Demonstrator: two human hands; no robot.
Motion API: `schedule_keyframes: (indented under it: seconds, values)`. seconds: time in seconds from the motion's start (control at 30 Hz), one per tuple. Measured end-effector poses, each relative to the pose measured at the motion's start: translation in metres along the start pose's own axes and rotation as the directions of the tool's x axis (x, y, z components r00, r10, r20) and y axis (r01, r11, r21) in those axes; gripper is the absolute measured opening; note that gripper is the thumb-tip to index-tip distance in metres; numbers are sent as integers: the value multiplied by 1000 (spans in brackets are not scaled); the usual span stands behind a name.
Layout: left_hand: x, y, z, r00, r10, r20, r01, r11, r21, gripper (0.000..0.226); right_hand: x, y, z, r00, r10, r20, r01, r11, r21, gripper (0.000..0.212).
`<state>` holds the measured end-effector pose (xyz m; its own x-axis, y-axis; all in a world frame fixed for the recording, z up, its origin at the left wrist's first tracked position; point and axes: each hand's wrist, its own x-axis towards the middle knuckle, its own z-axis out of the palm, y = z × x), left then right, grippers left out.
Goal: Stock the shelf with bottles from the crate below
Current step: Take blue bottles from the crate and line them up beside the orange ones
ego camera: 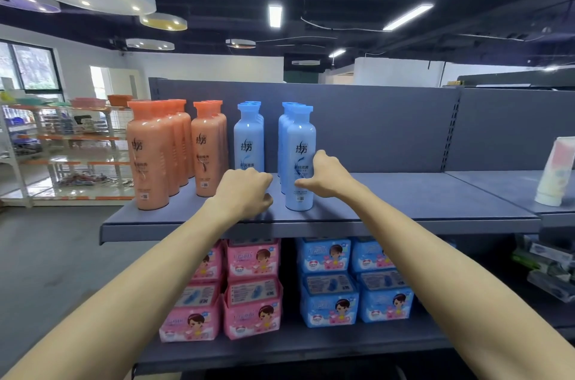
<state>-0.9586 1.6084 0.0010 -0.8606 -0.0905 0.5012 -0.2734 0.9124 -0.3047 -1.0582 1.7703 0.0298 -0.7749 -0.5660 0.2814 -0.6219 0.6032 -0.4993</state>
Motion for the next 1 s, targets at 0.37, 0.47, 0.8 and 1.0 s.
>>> schedule_keyframes:
  seconds: [0.37,0.47,0.8,1.0]
  values:
    - [6,-1,5,1000,13,-12,-13,1000,-6,23,13,-3,11,999,37,40,-37,999,1,48]
    - [4,-3,5,1000,14,-10,-14,1000,3,24,16,-4,12,998,43,43,-43,999,7,48]
    - [-5,0,-2,1000,5,6,-5,1000,7,25,3,0,17,997,65,43,-65,998,14,49]
    - [-13,10,-15,1000,-4,10,4,1000,21,22,-21,11,13,997,39,60,-36,998,-54,46]
